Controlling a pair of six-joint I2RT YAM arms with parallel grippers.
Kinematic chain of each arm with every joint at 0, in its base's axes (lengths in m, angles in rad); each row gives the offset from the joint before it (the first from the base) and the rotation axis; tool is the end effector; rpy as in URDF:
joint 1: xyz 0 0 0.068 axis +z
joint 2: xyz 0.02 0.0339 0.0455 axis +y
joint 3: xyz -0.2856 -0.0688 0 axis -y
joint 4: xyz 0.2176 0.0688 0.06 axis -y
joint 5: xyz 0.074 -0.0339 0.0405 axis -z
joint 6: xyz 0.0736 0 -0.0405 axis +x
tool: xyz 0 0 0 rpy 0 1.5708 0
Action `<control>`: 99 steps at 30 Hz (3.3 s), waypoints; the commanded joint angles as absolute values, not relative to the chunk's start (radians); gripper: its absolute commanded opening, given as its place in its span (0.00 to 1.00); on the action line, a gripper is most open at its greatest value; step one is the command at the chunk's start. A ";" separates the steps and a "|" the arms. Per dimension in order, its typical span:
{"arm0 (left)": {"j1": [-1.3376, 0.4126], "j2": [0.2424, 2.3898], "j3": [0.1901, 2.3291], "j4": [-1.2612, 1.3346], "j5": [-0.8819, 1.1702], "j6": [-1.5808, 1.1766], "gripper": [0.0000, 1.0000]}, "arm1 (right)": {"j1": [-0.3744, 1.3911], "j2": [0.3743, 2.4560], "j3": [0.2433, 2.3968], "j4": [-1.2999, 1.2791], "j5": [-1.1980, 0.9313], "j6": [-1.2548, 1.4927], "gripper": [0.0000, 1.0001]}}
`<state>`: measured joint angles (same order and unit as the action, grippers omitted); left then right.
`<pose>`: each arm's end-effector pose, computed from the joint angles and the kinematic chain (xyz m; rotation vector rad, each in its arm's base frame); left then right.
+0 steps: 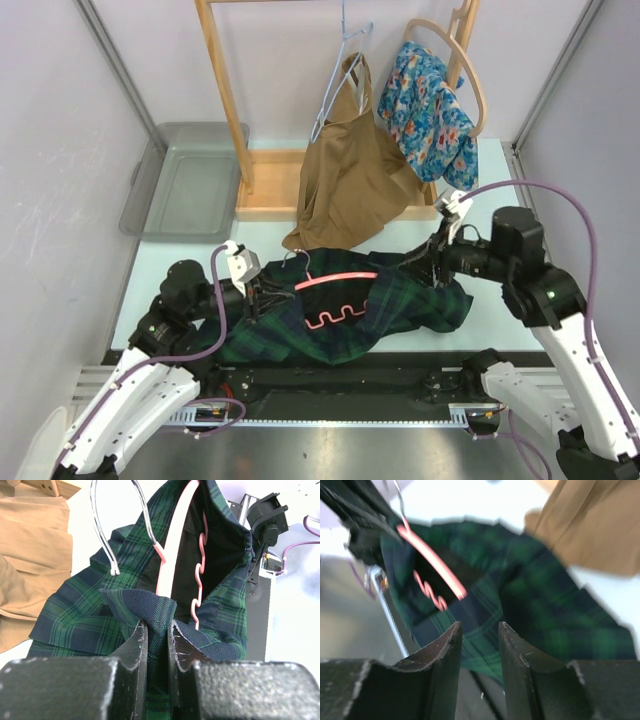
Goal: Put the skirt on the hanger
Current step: Place skirt on hanger
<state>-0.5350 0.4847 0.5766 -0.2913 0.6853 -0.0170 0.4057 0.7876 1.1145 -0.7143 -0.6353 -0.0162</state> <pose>0.0682 -0.0946 0.3003 0.9477 1.5704 -0.9968 0.1010 0.0909 0.3923 -0.8221 1.8002 0.8747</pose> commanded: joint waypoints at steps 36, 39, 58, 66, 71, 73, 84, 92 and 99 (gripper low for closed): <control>-0.540 0.512 0.663 -0.238 0.775 0.041 0.00 | 0.518 0.954 1.071 -0.879 -0.770 -0.210 0.65; -0.540 0.506 0.666 -0.238 0.787 0.038 0.00 | 0.531 0.991 1.071 -0.871 -0.750 -0.213 0.65; -0.540 0.532 0.673 -0.166 0.770 0.006 0.00 | 0.543 1.069 1.074 -0.736 -0.862 -0.141 0.00; -0.540 0.505 0.716 -0.170 0.379 -0.052 0.38 | 0.541 0.872 1.080 -0.626 -0.551 -0.115 0.00; -0.540 0.470 0.744 -0.156 0.129 -0.100 0.76 | 0.543 0.779 1.095 -0.586 -0.401 -0.130 0.00; -0.541 0.456 0.744 -0.166 0.057 -0.103 0.82 | 0.541 0.769 1.101 -0.587 -0.381 -0.144 0.00; -0.541 0.414 0.566 -0.224 0.002 -0.245 0.86 | 0.529 0.707 1.127 -0.523 -0.379 -0.121 0.00; -0.541 0.408 0.578 -0.218 -0.026 -0.224 0.87 | 0.515 0.634 1.141 -0.433 -0.383 -0.078 0.00; -0.541 0.429 0.705 -0.198 0.037 -0.129 0.88 | 0.514 0.585 1.163 -0.376 -0.397 -0.051 0.00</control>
<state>-0.5419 0.4225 0.5976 -0.2558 -0.0025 -0.1879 0.5171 0.6342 1.0870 -0.5854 -0.3885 -0.0940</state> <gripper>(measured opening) 0.878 0.220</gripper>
